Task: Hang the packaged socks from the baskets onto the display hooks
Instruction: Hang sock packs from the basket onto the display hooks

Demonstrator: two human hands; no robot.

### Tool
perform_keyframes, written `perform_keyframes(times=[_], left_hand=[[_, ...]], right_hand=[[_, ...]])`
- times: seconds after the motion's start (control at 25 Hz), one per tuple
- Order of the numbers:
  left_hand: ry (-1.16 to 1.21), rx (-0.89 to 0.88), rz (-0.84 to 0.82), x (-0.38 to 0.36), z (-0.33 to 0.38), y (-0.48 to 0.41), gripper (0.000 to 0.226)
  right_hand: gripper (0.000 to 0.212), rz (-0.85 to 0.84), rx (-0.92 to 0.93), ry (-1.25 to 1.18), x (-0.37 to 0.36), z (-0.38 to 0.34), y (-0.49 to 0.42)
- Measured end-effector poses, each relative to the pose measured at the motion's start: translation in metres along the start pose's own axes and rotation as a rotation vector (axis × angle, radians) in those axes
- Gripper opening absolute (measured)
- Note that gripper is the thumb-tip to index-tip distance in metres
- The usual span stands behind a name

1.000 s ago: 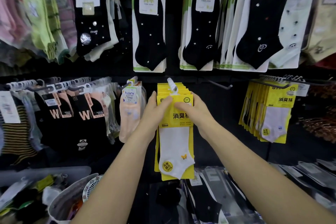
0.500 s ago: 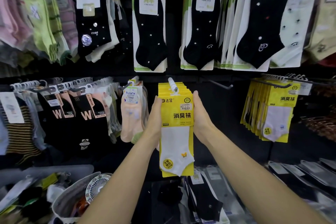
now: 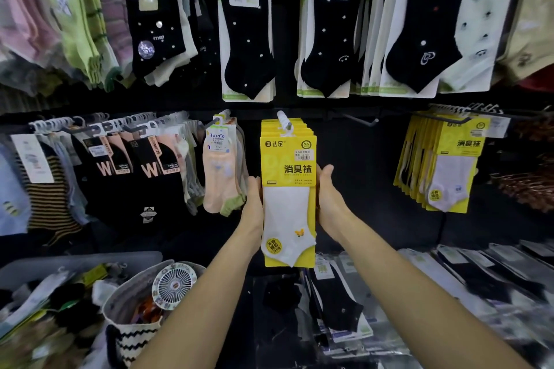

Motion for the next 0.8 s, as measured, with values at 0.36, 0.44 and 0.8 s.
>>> perform_keyframes(times=[0.36,0.44,0.8], left_hand=[[-0.172,0.281,0.301,0.025,-0.146,0.096,0.054],[-0.238,0.37,0.236,0.02,-0.19,0.127,0.047],[-0.895,0.45,-0.215,0.023,-0.379,0.234,0.031]], right_hand=[[0.056,-0.043,-0.155,0.211,0.106,0.141,0.114],[0.049,-0.046,-0.226,0.319,0.129,0.181,0.146],[0.042,0.031,-0.708,0.517,0.222,0.335,0.256]])
Point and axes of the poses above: each hand's wrist, its own y-axis away from the middle knuckle, its own x-axis out of the back of the hand, z = x × y, the point moved 1 cm from there along -y, towards the middle knuckle, and after that the axes turned 8 degrees about -y, right-handed, at the moved point
